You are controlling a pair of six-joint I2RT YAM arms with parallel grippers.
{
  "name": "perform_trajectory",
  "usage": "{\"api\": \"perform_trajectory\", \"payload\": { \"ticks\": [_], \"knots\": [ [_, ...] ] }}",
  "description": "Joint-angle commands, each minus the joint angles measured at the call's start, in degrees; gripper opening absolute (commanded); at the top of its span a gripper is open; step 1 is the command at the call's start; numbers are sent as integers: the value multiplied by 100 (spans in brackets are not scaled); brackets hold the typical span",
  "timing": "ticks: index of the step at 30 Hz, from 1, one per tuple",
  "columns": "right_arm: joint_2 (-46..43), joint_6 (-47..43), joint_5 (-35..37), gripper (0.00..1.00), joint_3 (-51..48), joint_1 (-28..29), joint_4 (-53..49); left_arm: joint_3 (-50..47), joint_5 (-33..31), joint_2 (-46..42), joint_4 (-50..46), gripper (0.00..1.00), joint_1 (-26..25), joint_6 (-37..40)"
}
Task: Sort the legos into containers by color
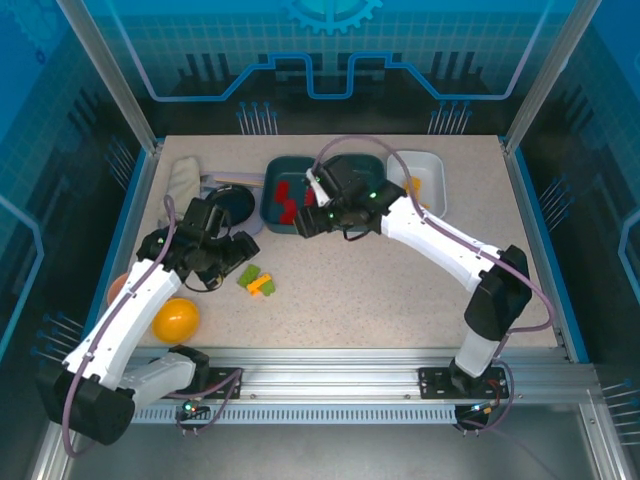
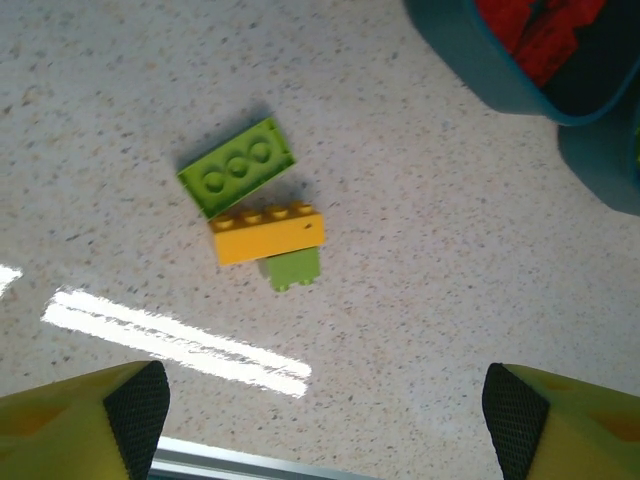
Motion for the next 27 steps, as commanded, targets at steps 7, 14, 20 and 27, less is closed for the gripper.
{"api": "perform_trajectory", "payload": {
  "ticks": [7, 14, 20, 27],
  "knots": [
    [375, -241, -120, 79, -119, 915, 313, -486, -419, -782, -553, 84, 164, -655],
    [1717, -270, 319, 100, 1020, 1528, -413, -473, -933, -1505, -1112, 84, 164, -980],
    [2853, -106, 584, 100, 2117, 1807, -920, -447, -1093, -2077, -1490, 84, 164, -1157],
    [4059, 163, 817, 99, 3397, 1834, -1611, -281, -1145, -2399, -1890, 83, 164, -1095]
  ]
}}
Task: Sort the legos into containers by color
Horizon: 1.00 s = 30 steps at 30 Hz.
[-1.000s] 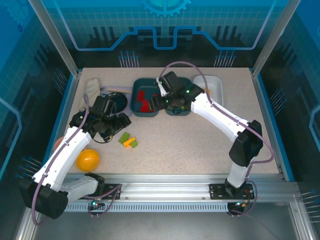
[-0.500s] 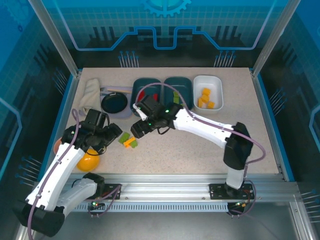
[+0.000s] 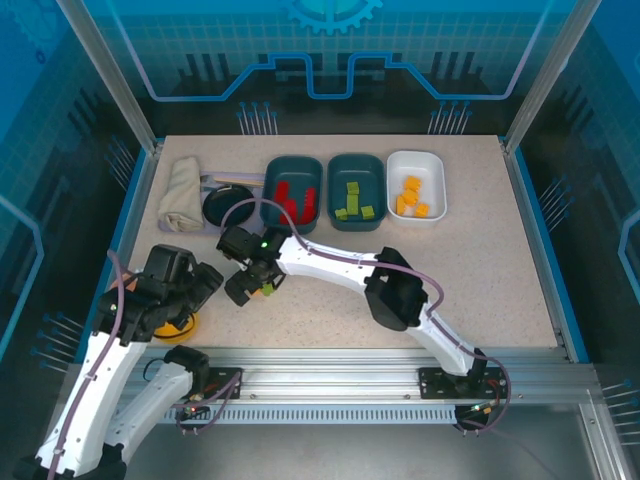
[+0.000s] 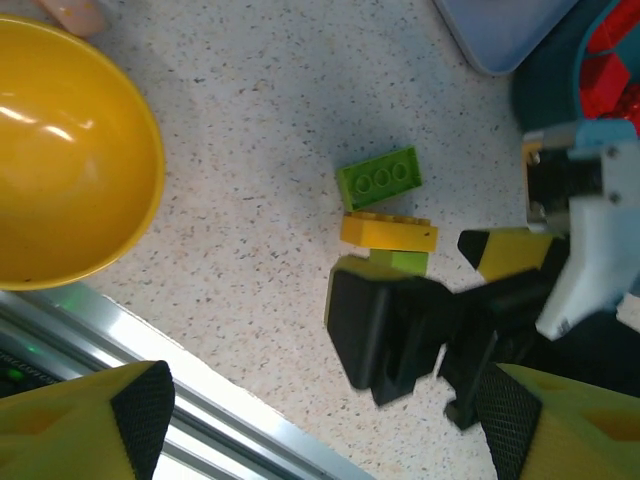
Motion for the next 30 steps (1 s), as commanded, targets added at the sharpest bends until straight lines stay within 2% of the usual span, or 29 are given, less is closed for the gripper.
{"api": "perform_trajectory", "payload": {
  "ticks": [1, 7, 19, 24, 30],
  "knots": [
    [533, 238, 296, 98, 648, 2, -709, 175, -160, -145, -399, 84, 48, -45],
    [939, 303, 558, 94, 1124, 7, -949, 214, -121, -260, -518, 83, 46, -19],
    [1044, 440, 555, 63, 1217, -67, -953, 188, -34, -250, -356, 83, 48, 29],
    [690, 512, 622, 60, 1120, -122, -993, 135, 75, -192, -154, 83, 48, 108],
    [-360, 626, 786, 59, 534, -365, -915, -66, 875, 148, 868, 83, 42, 481]
  ]
}}
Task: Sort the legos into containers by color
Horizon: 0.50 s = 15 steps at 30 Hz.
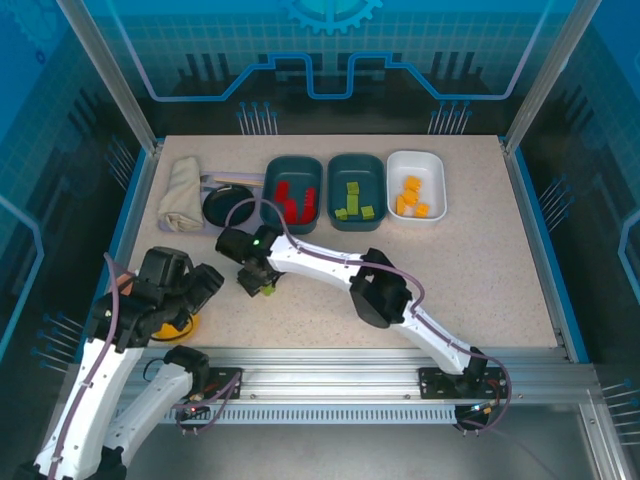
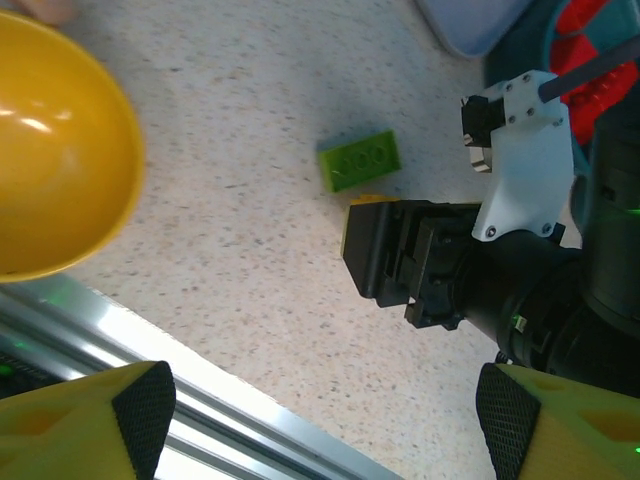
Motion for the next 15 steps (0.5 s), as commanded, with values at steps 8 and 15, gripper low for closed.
{"api": "perform_trajectory", "payload": {
  "ticks": [8, 15],
  "knots": [
    [-2719, 542, 241, 56, -1615, -1713, 206, 110, 1398, 1464, 2510, 83, -399, 720],
    [-3050, 985, -57, 54, -2149, -3559, 589, 1004, 1477, 3150, 3526, 83, -1158, 968]
  ]
}}
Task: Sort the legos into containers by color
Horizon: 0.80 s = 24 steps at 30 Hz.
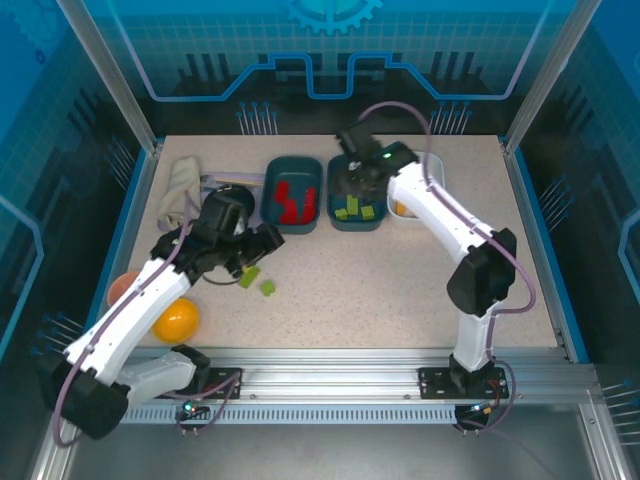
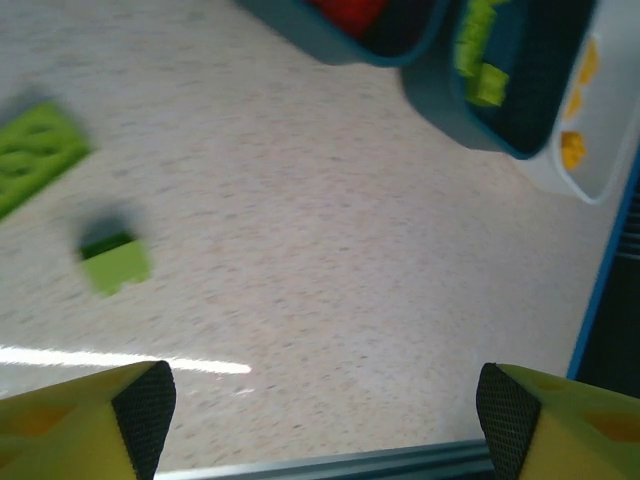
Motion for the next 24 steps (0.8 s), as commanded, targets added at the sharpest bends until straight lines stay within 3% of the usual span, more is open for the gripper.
{"api": "perform_trajectory", "payload": {
  "ticks": [1, 6, 11, 24],
  "knots": [
    [220, 437, -220, 54, -131, -606, 168, 536, 244, 555, 833, 83, -202, 249],
    [903, 1109, -354, 52, 377, -1509, 299, 1192, 322, 1435, 1063, 83, -308, 316],
    [1788, 1997, -316, 50, 1292, -2026, 16, 1682, 396, 2090, 1138, 83, -414, 418],
    [2862, 5389, 233, 49, 2291, -2442, -900, 2064, 519, 2688, 1372, 83, -573, 425]
  ]
}}
